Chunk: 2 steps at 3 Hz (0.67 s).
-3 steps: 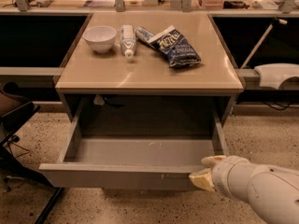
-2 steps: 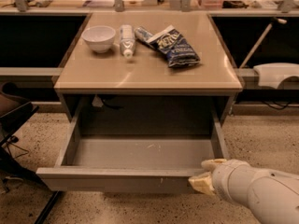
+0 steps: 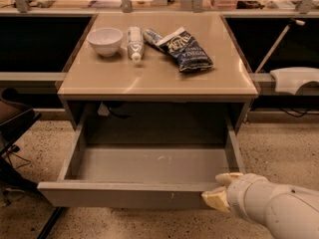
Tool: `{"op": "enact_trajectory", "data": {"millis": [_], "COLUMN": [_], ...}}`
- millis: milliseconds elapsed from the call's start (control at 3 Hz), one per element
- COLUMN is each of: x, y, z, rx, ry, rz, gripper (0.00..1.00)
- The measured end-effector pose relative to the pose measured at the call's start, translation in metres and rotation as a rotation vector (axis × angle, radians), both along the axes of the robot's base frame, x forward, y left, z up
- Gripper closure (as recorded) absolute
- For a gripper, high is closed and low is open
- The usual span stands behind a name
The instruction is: Open top drawer
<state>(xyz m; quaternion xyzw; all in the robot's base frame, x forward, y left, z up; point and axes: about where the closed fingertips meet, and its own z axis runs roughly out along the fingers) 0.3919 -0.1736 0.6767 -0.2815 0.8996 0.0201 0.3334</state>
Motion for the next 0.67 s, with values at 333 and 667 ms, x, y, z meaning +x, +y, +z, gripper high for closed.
{"op": "enact_trajectory", "data": {"millis": [333, 667], "x": [-0.0004, -0.0087], "y": [0.0001, -0.0002], "z": [0.0012, -0.0004], "rx": [0.000, 0.006], "ry": [0.000, 0.010], "rz": [0.000, -0.019], "gripper": [1.00, 1.00]}}
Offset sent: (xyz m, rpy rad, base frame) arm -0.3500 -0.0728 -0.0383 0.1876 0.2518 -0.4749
